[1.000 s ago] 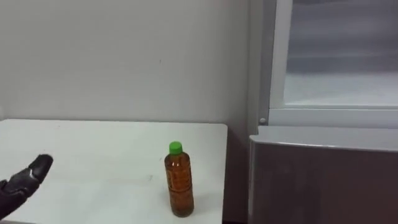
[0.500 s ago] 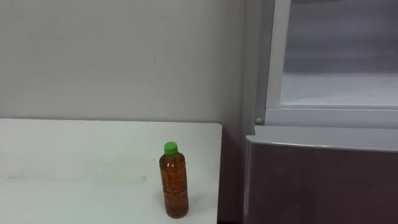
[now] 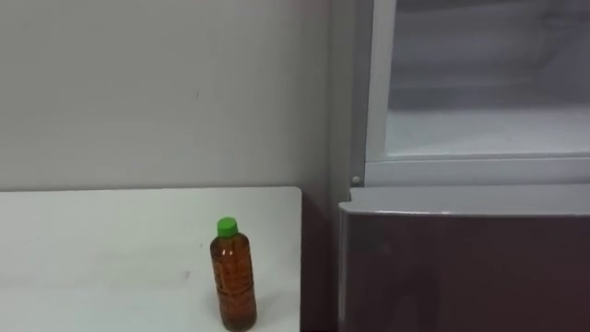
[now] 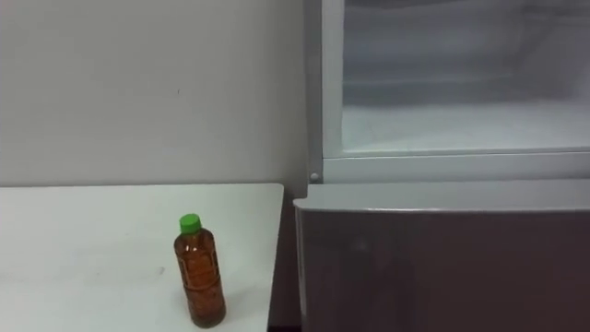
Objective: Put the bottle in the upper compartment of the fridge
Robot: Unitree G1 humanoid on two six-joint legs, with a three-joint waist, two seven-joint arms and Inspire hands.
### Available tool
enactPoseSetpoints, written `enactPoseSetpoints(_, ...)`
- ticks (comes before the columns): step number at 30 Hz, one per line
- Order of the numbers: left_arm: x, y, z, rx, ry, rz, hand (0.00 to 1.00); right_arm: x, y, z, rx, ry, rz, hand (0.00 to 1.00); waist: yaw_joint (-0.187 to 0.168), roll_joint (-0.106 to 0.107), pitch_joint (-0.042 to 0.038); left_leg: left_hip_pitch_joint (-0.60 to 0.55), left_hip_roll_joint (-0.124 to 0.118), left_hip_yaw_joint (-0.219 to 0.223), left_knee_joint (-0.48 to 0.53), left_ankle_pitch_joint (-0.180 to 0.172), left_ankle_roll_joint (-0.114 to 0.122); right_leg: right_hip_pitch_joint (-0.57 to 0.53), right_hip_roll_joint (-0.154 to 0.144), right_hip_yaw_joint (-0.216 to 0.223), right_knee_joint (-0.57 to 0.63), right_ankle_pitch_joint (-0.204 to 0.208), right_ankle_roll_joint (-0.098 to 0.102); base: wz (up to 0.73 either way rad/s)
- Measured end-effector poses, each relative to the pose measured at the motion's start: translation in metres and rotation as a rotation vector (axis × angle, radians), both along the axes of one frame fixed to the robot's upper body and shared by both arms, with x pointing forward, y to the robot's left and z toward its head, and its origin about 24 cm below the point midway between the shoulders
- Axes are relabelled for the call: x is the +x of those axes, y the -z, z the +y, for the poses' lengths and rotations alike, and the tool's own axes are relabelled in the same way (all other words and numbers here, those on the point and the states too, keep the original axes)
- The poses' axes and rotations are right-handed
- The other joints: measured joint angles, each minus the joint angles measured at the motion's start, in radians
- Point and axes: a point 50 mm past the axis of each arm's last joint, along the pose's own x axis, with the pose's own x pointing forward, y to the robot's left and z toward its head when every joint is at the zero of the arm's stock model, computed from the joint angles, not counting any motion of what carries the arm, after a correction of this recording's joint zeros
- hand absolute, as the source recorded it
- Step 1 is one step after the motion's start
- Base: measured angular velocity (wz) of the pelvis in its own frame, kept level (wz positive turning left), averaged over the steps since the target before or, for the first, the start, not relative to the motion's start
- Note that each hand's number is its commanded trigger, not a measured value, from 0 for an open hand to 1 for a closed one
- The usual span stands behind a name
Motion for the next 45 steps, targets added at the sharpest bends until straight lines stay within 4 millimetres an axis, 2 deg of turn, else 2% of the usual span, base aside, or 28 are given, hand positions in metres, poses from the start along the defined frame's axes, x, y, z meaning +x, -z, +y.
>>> enactPoseSetpoints(4, -0.01, 0.007, -0.009, -0.019, 0.147, 0.098, 0.0, 0.003, 0.0, 0.001, -0.003, -0.011, -0.002, 0.0, -0.003, 0.0, -0.0001, -0.002, 0.0, 0.002, -0.001, 0.0, 0.0, -0.006, 0.0, 0.009, -0.007, -0.001, 0.001, -0.04)
enactPoseSetpoints(7, -0.019, 0.012, -0.015, -0.062, 0.197, 0.161, 0.0, 0.004, 0.001, 0.002, -0.003, -0.009, 0.0, 0.0, -0.023, -0.002, -0.0011, -0.01, 0.0, 0.003, 0.0, 0.0, 0.001, -0.014, 0.002, 0.01, -0.012, 0.001, 0.002, 0.01)
enactPoseSetpoints(11, -0.027, 0.014, -0.014, -0.087, 0.195, 0.199, 0.0, 0.007, 0.001, 0.004, -0.011, -0.018, 0.004, 0.0, -0.035, -0.007, -0.0042, -0.011, -0.003, 0.005, -0.002, 0.0, 0.001, -0.014, 0.002, 0.013, -0.015, 0.003, 0.004, 0.0)
enactPoseSetpoints(18, -0.028, 0.015, -0.012, -0.112, 0.205, 0.211, 0.0, 0.006, 0.003, 0.007, -0.003, -0.016, 0.016, 0.0, -0.035, -0.015, -0.0006, -0.011, -0.004, 0.008, -0.003, 0.0, 0.001, -0.014, 0.001, 0.017, -0.018, 0.003, 0.004, 0.0)
enactPoseSetpoints(45, -0.033, 0.016, -0.011, -0.163, 0.149, 0.217, 0.0, 0.008, 0.003, 0.007, -0.013, -0.026, 0.035, 0.0, -0.024, -0.018, -0.0019, -0.003, -0.001, 0.024, -0.009, -0.006, 0.002, -0.016, 0.005, 0.045, -0.013, 0.002, 0.005, -0.01)
